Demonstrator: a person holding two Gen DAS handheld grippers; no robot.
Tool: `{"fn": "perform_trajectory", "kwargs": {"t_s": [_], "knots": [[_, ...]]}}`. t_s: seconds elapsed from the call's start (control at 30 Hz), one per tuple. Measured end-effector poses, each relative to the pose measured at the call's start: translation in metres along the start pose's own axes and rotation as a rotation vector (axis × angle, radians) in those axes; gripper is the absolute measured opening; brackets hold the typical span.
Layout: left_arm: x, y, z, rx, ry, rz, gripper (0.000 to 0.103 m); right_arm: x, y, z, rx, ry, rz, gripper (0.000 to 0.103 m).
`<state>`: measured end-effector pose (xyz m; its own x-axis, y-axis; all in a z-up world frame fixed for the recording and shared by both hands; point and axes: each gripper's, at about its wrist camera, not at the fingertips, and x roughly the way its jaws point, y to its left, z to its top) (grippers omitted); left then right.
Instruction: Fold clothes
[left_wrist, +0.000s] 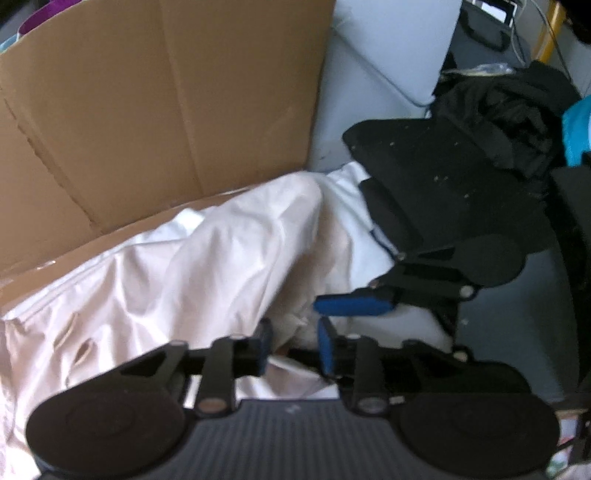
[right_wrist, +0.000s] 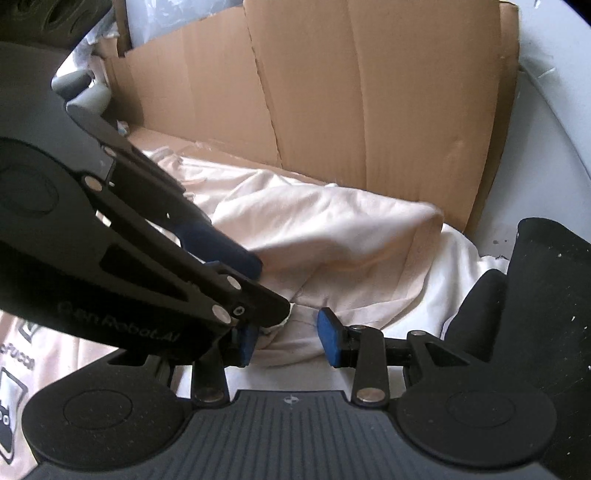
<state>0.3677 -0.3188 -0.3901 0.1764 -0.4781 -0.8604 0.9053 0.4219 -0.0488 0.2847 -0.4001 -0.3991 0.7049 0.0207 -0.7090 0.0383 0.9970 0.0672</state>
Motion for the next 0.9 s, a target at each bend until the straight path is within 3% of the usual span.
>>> {"fn": "perform_trajectory", "kwargs": {"t_s": [0.1,0.23,0.3,0.37,0.43,0.6,0.9], "knots": [[0.002,0.004,-0.002,0.017,0.003,0.001,0.035,0.004,0.004,0.0,-0.004,0.013,-0.031,0.042],[0.005,0.003,0.0,0.052,0.006,-0.004,0.035,0.004,0.009,0.0,-0.035,0.016,-0.053,0.032],[0.005,0.003,0.003,0.063,0.001,-0.018,0.037,0.002,0.008,0.0,-0.032,0.013,-0.055,0.025],[0.004,0.003,0.008,0.06,0.001,-0.03,0.037,-0.001,0.007,0.0,-0.025,0.01,-0.055,0.01],[0.002,-0.001,0.012,0.065,0.004,-0.026,0.028,-0.005,0.005,0.0,-0.005,0.008,-0.064,0.004],[0.003,-0.009,0.009,0.1,0.031,-0.049,0.027,-0.017,-0.007,-0.006,0.087,-0.002,-0.09,0.003],[0.018,-0.026,0.0,0.206,0.07,0.015,0.025,-0.042,-0.023,-0.019,0.28,-0.007,-0.135,0.004]]}}
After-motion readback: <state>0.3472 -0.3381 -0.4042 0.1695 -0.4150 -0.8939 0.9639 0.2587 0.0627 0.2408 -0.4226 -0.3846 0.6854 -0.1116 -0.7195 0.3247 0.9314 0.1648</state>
